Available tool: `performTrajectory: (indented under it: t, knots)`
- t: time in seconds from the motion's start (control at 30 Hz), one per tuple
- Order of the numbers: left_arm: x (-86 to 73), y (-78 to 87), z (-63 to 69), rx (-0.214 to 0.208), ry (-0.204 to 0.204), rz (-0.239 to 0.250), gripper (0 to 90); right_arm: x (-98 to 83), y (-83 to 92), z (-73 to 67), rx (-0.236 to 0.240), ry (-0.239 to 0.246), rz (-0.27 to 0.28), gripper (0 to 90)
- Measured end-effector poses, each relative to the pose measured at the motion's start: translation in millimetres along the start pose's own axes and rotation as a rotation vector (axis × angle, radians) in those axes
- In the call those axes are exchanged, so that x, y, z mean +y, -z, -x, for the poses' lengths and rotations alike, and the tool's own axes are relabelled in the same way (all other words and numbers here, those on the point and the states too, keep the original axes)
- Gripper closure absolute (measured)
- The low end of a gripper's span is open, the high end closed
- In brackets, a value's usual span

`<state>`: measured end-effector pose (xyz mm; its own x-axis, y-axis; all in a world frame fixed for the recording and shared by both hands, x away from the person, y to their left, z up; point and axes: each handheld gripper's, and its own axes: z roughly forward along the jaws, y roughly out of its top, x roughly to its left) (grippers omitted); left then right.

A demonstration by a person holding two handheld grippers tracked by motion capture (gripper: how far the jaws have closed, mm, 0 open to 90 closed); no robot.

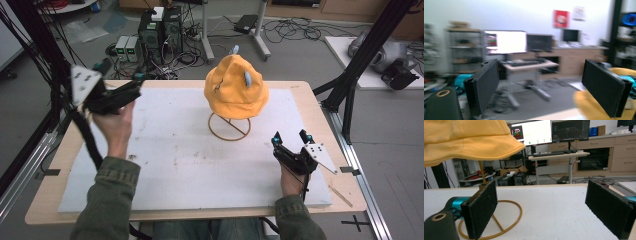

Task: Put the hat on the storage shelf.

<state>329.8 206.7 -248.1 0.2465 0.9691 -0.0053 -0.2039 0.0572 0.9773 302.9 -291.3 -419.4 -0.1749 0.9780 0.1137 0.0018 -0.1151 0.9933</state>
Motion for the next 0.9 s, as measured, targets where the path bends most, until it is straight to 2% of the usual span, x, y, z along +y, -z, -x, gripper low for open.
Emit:
performTrajectory:
  t: [0.03, 0.07, 0.17, 0.2, 0.23, 0.27, 0.4, 0.57, 0.77, 0.9]
  knots:
    - [-0.2, 8.2, -5.6, 0.035, -0.010, 0.010, 14.6, 0.0, 0.0, 0.0, 0.000, 0.000, 0.000, 10.5]
    - [-1.4, 20.9, -13.8, 0.089, -0.028, 0.019, 14.6, 0.2, 0.0, 0.0, -0.001, -0.001, 0.001, 10.5]
    - [-8.6, 47.8, -30.9, 0.179, -0.052, 0.016, 14.6, 0.5, 0.9, 0.6, -0.014, 0.002, 0.004, 10.5]
    - [-15.8, 61.2, -38.9, 0.213, -0.050, 0.009, 14.6, 0.9, 2.1, 0.2, -0.020, -0.007, 0.002, 10.5]
    - [-15.8, 61.2, -38.9, 0.213, -0.050, 0.009, 14.6, 0.9, 2.1, 0.2, -0.020, -0.007, 0.002, 10.5]
    - [-22.2, 69.8, -43.2, 0.235, -0.044, 0.002, 14.6, 1.1, 2.7, 1.0, -0.030, -0.001, 0.005, 10.5]
    - [-48.3, 89.8, -51.7, 0.258, -0.017, -0.043, 14.7, 0.8, 4.1, 1.0, -0.039, -0.009, 0.002, 10.5]
    - [-88.5, 103.6, -50.9, 0.260, -0.020, -0.141, 14.9, -2.0, 4.8, 3.1, -0.050, -0.001, -0.011, 10.5]
    - [-128.7, 108.0, -44.7, 0.251, 0.028, -0.213, 14.9, -2.9, 5.8, 3.0, -0.057, 0.004, -0.020, 10.5]
    - [-140.5, 105.6, -42.8, 0.234, 0.032, -0.255, 15.2, -7.3, 5.4, 3.6, -0.054, 0.015, -0.030, 10.5]
